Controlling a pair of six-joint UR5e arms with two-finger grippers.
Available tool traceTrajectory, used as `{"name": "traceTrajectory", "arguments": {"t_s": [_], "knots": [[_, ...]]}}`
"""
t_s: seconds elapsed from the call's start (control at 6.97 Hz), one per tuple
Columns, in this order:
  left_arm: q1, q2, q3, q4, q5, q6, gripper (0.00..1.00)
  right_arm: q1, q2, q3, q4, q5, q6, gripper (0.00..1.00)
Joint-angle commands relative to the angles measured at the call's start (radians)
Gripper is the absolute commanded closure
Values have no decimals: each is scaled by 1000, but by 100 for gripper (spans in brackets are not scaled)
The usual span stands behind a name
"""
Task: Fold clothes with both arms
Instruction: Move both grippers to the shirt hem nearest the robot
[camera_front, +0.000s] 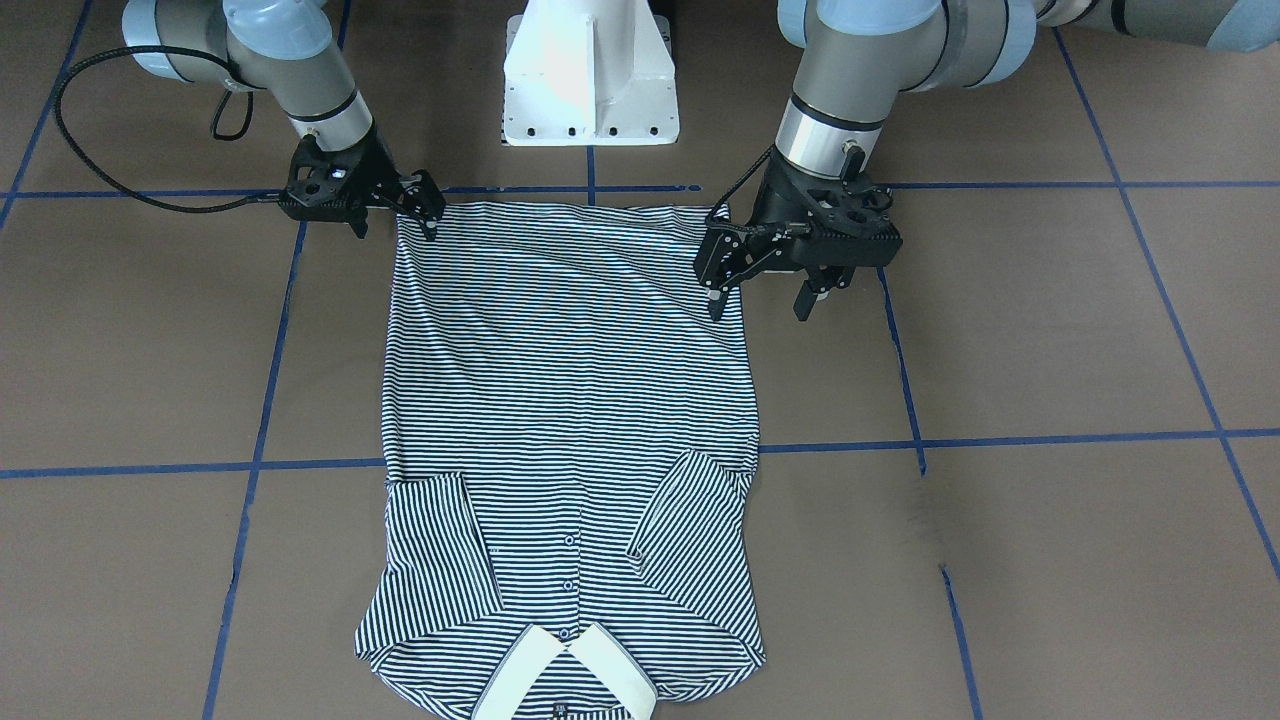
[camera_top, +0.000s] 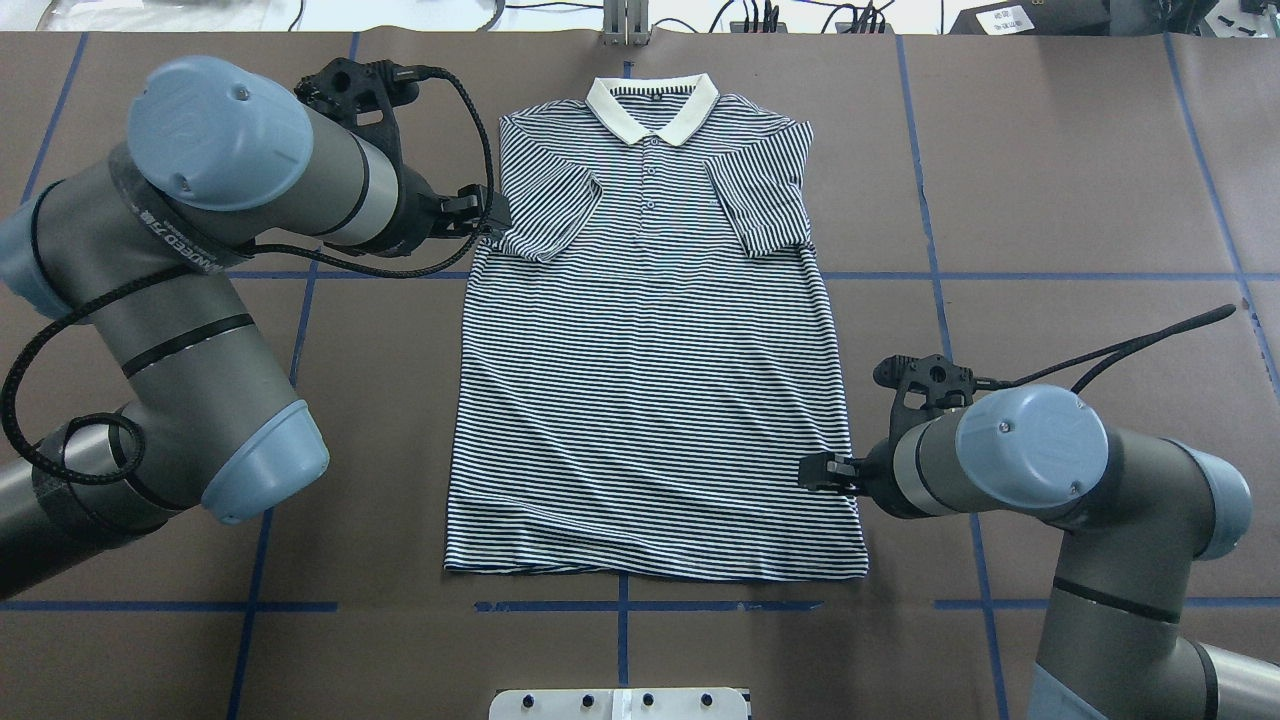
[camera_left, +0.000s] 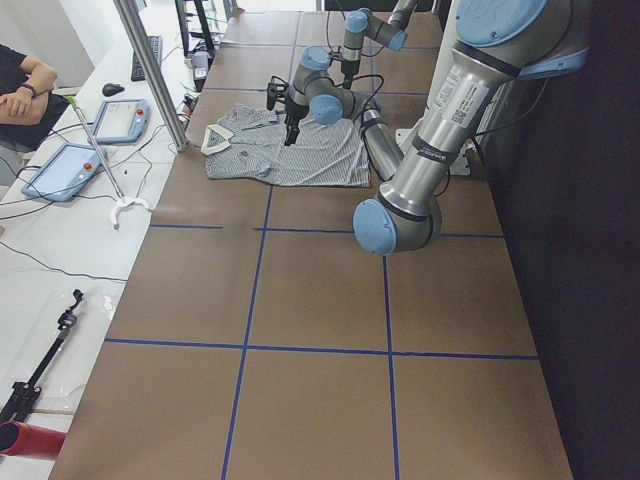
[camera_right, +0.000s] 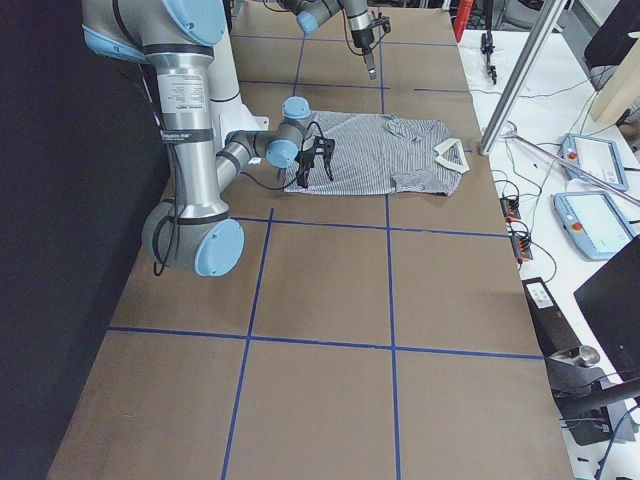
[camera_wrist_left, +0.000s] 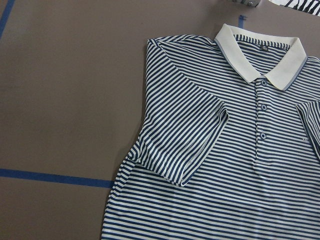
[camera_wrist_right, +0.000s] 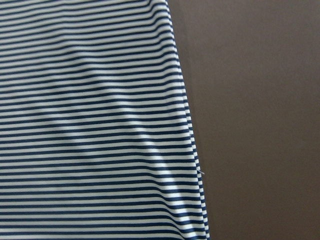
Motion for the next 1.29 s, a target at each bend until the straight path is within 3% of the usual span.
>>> {"name": "traceTrajectory", "arguments": {"t_s": [0.0,0.57,0.72,0.86,1.0,1.15], "knots": [[2,-5,-1,1,0,0,0,-69,-7,-21,-5,-24,64,0],[2,-11,0,1,-1,0,0,-94,-14,-34,-5,-10,72,1],[3,-11,-1,1,-1,0,0,-94,-13,-32,-7,-9,78,25],[3,-13,-1,1,-1,0,0,-94,-14,-32,-5,5,78,76],[3,-11,0,1,-1,0,0,-95,-16,-30,-7,5,78,100],[3,-11,0,0,0,0,0,-94,-16,-30,-7,3,78,100]]}}
